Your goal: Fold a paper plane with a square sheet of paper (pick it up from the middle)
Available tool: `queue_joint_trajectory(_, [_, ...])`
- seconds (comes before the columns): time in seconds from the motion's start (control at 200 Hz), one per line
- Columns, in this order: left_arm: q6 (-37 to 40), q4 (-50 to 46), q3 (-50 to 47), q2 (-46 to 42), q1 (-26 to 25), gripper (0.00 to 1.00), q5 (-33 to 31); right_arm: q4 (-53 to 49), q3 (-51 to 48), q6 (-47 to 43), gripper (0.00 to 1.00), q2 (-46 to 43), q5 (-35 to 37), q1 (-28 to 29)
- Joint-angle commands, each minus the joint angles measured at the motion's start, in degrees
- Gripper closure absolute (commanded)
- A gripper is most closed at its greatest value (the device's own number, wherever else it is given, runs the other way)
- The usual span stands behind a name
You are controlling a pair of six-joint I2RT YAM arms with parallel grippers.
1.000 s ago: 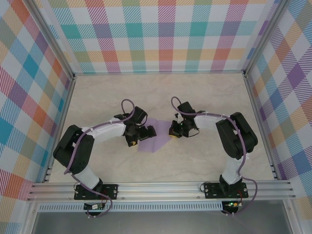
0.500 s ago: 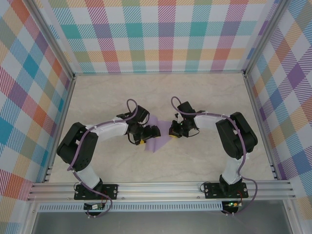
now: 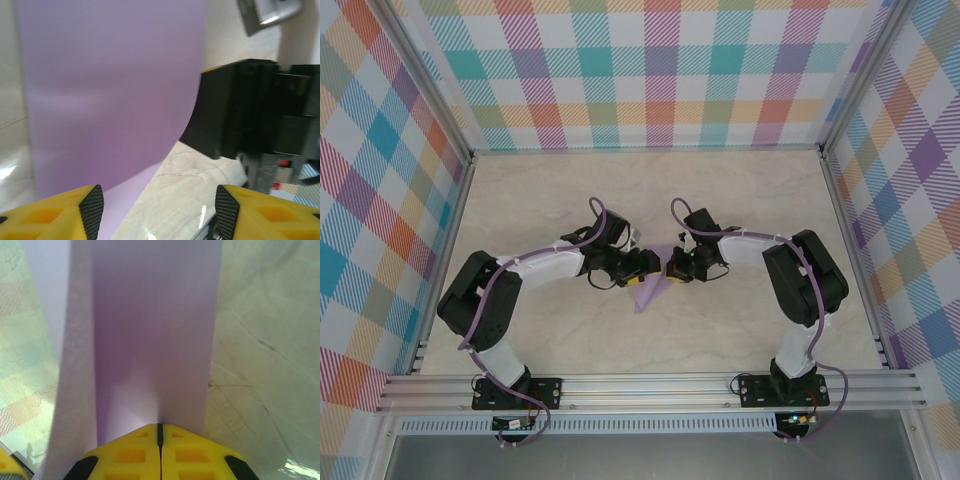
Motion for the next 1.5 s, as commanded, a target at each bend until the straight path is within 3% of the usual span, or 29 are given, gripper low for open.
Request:
queue_joint_trajectory(0.0, [-0.55,4.20,-0.63,-0.43,-0.44,0.40,4.13,1.09,-0.92,0.72,0.94,-1.57,0.12,0.12])
queue_joint_trajectory(0.22, [-1.34,7.48,-2.25,-3.37,-0.40,0.42,6.53,2.06,-3.01,1.55,0.93,-8.00,1.93,-0.23])
queue_joint_trajectory(0.53, [-5.10,16.08,-4.29,-4.38,-0.45,0.45,12.38,-2.19,-8.39,4.13,0.85,-20.81,15.05,-2.14])
queue_joint_trajectory(0.65, [-5.25,16.34,-4.40,-5.54,-0.48,0.46,12.42,-2.26,-8.64,3.92,0.79,-24.03,16.10,-2.33])
queue_joint_trajectory(0.815, [-1.43,6.06,-3.20,-8.68,-0.06,0.49,2.29,0.26,-6.49,0.36,0.72,-22.63,7.86,-2.10])
queue_joint_trajectory(0.96, [-2.81,1.20,-5.15,-10.90,2.18,0.54,-7.33,4.32,-4.70,0.03,0.74,-18.67,1.30,0.64])
queue_joint_trajectory(1.195, [-4.18,-9.89,-6.71,-14.18,5.15,0.51,-18.92,3.63,2.79,0.32,0.75,-7.60,1.82,6.75])
queue_joint_trajectory(1.27, [-4.67,-12.91,-6.90,-14.84,6.07,0.47,-21.64,2.15,5.25,0.32,0.71,-4.34,2.64,7.32])
queue_joint_trajectory(1.495, [-5.29,-18.21,-7.11,-16.45,7.38,0.20,-25.86,-2.66,10.30,-1.51,0.61,2.66,6.73,8.00])
